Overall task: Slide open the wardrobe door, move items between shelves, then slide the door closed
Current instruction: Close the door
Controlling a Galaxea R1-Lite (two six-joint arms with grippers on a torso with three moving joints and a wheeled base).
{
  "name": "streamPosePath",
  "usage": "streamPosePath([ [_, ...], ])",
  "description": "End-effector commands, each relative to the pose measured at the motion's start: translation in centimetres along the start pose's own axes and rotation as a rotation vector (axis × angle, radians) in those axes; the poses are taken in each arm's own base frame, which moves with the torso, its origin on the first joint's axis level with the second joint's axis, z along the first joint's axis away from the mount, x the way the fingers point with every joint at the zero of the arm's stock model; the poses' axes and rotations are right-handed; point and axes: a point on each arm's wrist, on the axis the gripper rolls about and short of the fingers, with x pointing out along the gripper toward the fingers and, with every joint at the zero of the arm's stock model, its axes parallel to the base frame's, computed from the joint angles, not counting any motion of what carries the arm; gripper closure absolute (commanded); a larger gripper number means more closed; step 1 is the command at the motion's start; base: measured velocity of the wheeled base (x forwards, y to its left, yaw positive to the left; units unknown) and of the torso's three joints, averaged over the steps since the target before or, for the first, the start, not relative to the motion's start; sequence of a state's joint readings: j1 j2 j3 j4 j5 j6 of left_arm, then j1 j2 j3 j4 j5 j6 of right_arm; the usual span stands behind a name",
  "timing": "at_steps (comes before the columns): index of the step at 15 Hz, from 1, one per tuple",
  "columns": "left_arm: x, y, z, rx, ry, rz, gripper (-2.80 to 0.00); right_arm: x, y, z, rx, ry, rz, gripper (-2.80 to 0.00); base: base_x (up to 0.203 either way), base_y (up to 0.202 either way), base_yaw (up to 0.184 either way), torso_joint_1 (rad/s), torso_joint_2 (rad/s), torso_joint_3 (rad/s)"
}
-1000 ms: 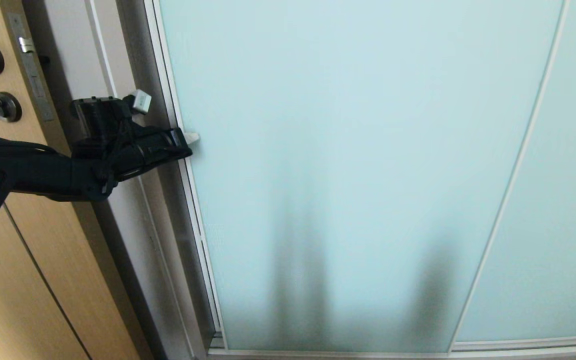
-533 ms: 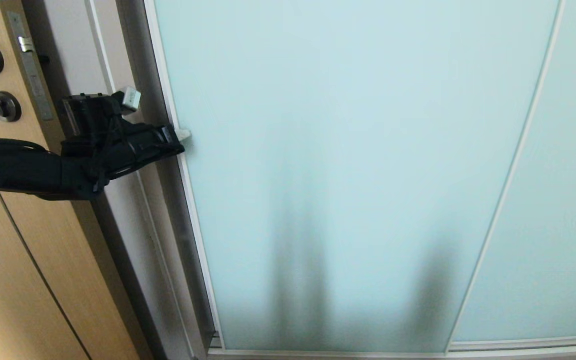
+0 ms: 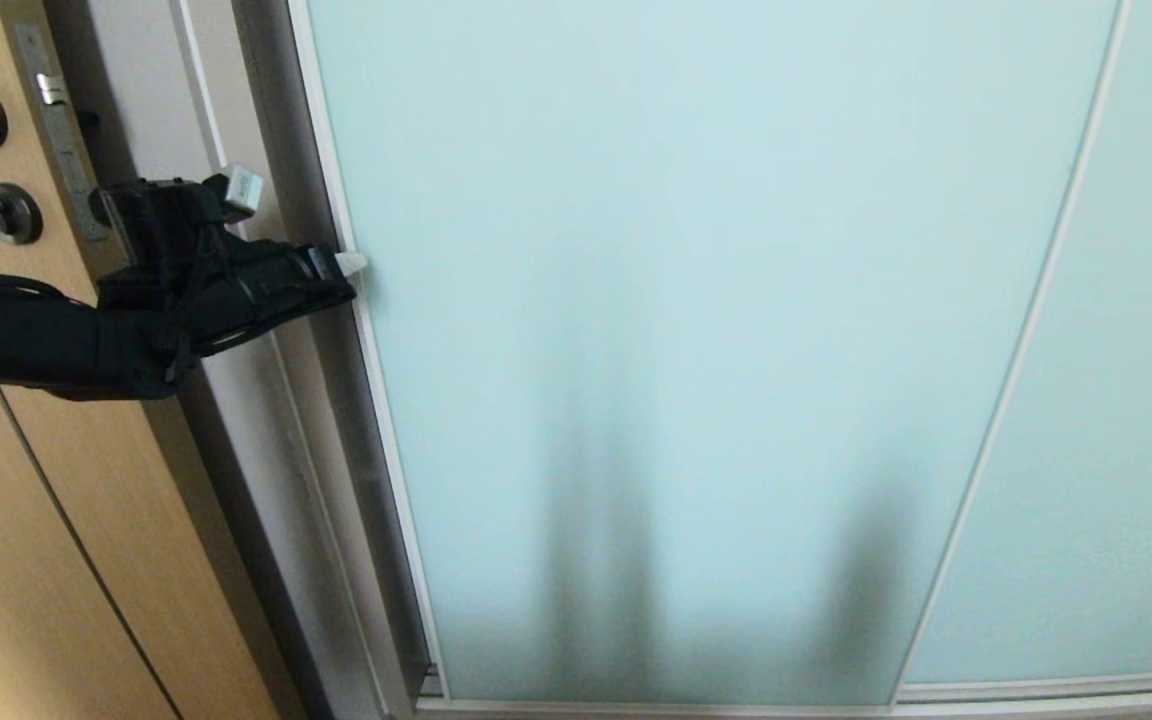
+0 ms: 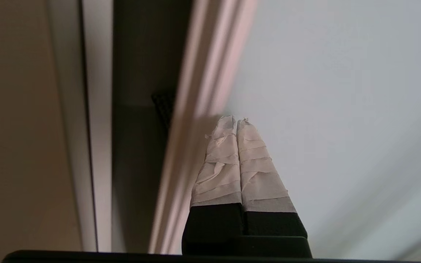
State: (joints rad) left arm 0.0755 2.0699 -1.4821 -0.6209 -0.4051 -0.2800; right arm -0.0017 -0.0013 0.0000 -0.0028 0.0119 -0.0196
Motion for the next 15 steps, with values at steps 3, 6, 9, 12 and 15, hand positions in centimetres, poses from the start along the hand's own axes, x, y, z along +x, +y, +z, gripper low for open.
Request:
streamPosePath([
  [3, -5.4, -3.8, 4.9, 0.029, -0.089, -0.037, 0.0, 0.0, 0.0, 0.0, 0.0, -0.001, 0.001, 0.0, 0.0, 0.0, 0.0, 0.0, 0.0, 0.0],
  [6, -9.9, -6.2, 5.7, 0.012, -0.093, -0.043, 0.0, 0.0, 0.0, 0.0, 0.0, -0.001, 0.001, 0.0, 0.0, 0.0, 0.0, 0.0, 0.0, 0.0],
  [9, -14.6, -8.3, 5.9, 0.029, -0.117, -0.022, 0.0, 0.0, 0.0, 0.0, 0.0, -0.001, 0.001, 0.0, 0.0, 0.0, 0.0, 0.0, 0.0, 0.0],
  [12, -18.6, -8.9, 3.4, 0.151, -0.092, 0.138, 0.0, 0.0, 0.0, 0.0, 0.0, -0.001, 0.001, 0.0, 0.0, 0.0, 0.0, 0.0, 0.0, 0.0],
  [15, -23.3, -9.5, 3.0, 0.25, -0.161, 0.373, 0.0, 0.0, 0.0, 0.0, 0.0, -0.001, 0.001, 0.0, 0.0, 0.0, 0.0, 0.0, 0.0, 0.0],
])
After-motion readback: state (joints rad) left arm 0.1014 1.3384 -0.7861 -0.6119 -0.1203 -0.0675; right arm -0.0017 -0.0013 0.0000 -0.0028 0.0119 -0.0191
